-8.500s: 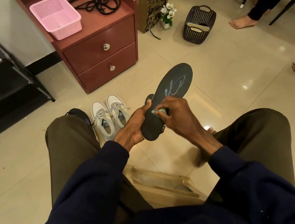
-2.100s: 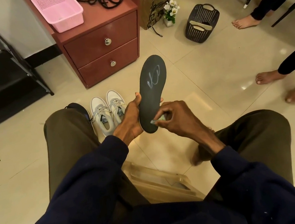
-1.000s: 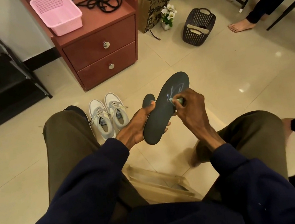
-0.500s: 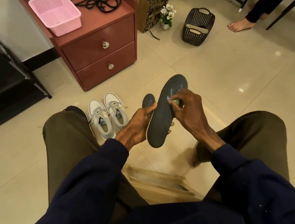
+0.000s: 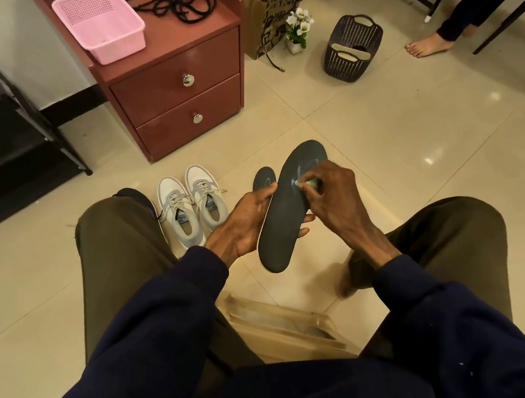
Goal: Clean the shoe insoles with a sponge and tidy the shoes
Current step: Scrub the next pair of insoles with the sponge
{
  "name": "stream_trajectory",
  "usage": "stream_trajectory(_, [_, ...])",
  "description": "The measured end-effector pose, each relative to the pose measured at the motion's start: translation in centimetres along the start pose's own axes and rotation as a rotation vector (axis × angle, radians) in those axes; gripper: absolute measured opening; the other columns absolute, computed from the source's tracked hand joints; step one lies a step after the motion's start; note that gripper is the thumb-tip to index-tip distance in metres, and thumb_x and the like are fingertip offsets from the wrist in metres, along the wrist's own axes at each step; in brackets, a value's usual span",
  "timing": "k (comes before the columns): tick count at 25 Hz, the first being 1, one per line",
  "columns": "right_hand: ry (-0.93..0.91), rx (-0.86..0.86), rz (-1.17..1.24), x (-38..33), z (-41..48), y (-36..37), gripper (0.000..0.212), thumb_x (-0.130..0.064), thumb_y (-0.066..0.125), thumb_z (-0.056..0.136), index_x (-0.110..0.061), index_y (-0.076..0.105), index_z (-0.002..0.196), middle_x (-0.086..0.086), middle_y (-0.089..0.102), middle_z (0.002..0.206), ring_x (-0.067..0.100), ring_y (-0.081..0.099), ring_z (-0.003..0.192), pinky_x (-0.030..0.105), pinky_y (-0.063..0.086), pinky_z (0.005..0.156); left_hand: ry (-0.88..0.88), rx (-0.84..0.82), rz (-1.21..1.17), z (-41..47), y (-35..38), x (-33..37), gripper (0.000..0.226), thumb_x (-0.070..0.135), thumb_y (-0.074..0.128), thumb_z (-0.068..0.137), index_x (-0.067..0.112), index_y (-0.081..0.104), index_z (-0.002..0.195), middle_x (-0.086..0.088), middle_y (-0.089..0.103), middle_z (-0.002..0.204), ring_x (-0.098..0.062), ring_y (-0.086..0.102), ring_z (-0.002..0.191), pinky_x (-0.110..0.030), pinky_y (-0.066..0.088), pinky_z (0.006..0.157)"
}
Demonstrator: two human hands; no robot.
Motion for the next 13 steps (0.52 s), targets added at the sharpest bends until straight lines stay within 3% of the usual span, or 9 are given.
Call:
stream_trajectory(2, [-0.057,-0.176,0.103,-1.7,-1.0,1.1,0.005,-0.013,0.078,0.088,-0.010,0.078,0.092,0.002,0.068,0.090,0.007,0.060,0.075,0.018,0.052,0.065,0.028,0.024,-0.085,-0.1,0.1,0.3,0.043,0.045,0.043,0.107,0.011,0.066,0.118,-0.012,0.072,0.101,-0.027,0.073,0.084,-0.049,0.059,0.085])
stream_trajectory(4, [-0.128,-0.256,0.103,-2.6,-1.5,1.9,0.005,-0.014,0.078,0.088,-0.012,0.079,0.093,0.000,0.069,0.090,0.007,0.061,0.077,0.017,0.051,0.067,0.069,0.100,-0.069,0.3,-0.3,0.4,0.052,0.055,0.039,0.106,0.013,0.066,0.122,-0.009,0.074,0.104,-0.023,0.074,0.082,-0.040,0.062,0.077])
stream_trajectory(7, [-0.047,-0.070,-0.027,-0.8,-0.2,1.3,0.003,-0.015,0.074,0.090,-0.013,0.077,0.092,0.002,0.067,0.090,0.014,0.061,0.078,0.031,0.055,0.069,0.044,0.090,-0.013,0.2,-0.1,0.1,0.061,0.060,0.035,0.105,0.012,0.064,0.129,-0.014,0.073,0.116,-0.031,0.072,0.098,-0.052,0.054,0.096])
stream_trajectory(9, [0.057,0.037,-0.065,0.6,0.1,0.2,0.004,-0.017,0.074,0.092,-0.013,0.076,0.092,0.003,0.066,0.091,0.012,0.060,0.078,0.030,0.055,0.070,0.017,0.056,0.029,0.2,0.0,-0.2,0.062,0.057,0.031,0.107,0.009,0.063,0.131,-0.018,0.071,0.120,-0.039,0.067,0.108,-0.055,0.047,0.103])
stream_trajectory(11, [0.020,-0.010,0.016,-0.3,-0.5,0.4,0.004,-0.015,0.076,0.090,-0.012,0.076,0.092,0.001,0.067,0.091,0.006,0.058,0.075,0.017,0.051,0.067,0.010,0.062,-0.004,0.3,-0.1,-0.2,0.053,0.050,0.035,0.107,0.011,0.064,0.127,-0.016,0.072,0.113,-0.036,0.067,0.103,-0.054,0.050,0.101])
stream_trajectory(13, [-0.094,-0.169,0.074,-2.4,-1.3,1.6,0.006,-0.014,0.078,0.088,-0.011,0.078,0.093,0.000,0.069,0.091,0.006,0.060,0.079,0.017,0.050,0.071,0.050,0.117,-0.031,0.4,-0.5,0.2,0.047,0.047,0.039,0.106,0.013,0.069,0.121,-0.011,0.074,0.101,-0.026,0.070,0.089,-0.042,0.057,0.089])
Point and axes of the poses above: each hand's wrist, its own z-axis towards the middle knuckle, its own y-axis out of the palm, x = y × z, the point moved 2 cm from there along z, towards the middle knuckle
